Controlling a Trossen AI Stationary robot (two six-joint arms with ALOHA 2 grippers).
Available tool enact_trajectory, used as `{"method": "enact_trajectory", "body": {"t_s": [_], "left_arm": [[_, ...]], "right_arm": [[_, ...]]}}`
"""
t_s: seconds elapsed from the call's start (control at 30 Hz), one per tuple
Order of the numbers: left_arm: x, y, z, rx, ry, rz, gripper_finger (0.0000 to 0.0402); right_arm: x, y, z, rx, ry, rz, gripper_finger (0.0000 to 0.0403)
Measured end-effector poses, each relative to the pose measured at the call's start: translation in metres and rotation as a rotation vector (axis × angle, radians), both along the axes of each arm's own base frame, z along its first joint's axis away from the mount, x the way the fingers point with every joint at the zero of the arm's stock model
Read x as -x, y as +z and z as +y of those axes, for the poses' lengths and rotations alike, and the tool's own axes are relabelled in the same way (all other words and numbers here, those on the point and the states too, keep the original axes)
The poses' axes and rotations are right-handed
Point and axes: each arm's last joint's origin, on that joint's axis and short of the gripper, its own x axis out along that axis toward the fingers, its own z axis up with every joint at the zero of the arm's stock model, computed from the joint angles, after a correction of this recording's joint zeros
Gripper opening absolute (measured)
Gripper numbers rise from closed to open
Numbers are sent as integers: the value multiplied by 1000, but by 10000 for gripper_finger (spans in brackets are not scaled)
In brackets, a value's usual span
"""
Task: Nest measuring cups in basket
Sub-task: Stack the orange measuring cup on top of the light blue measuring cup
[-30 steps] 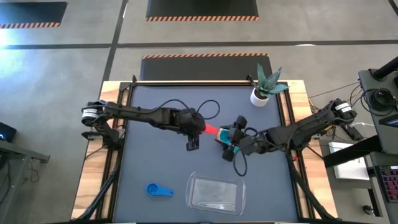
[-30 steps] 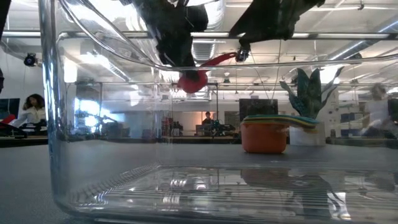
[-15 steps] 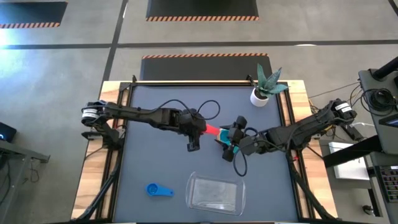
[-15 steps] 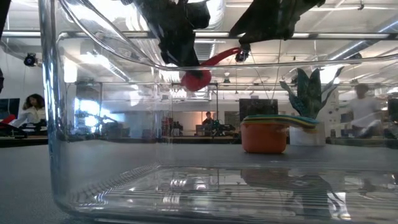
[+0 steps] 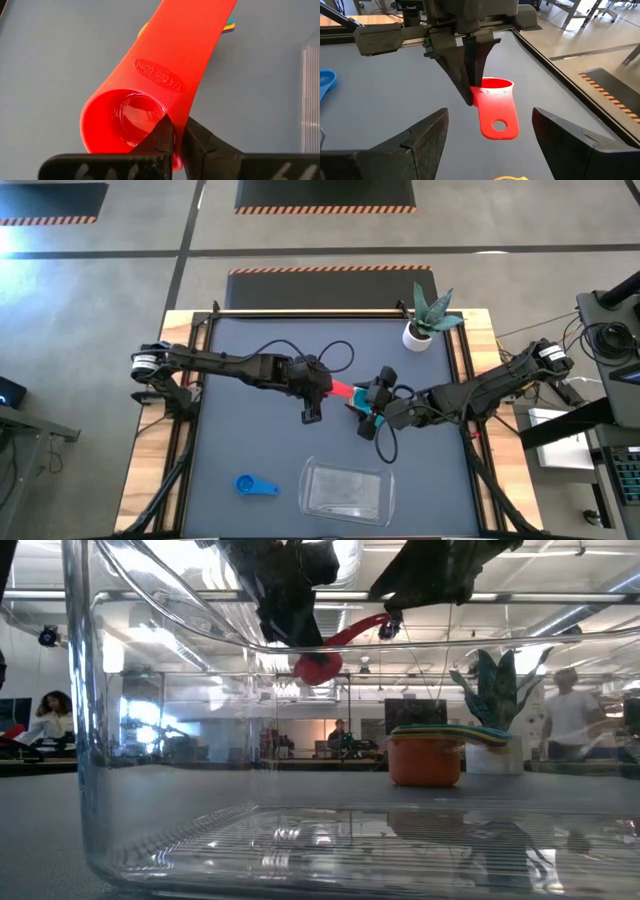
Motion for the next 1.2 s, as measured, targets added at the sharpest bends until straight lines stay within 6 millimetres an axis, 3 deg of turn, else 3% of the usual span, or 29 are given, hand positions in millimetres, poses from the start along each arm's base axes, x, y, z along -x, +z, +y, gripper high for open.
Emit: {"method": "enact_trajectory", "body": {"t_s": [0.9, 1.2], "left_arm": [[0, 0, -2, -1, -13, 3, 0], [0, 0, -3, -1, -17, 7, 0]], "right_arm": [[-7, 7, 2, -69, 215, -87, 274], [14, -7, -5, -85, 200, -123, 274]]}}
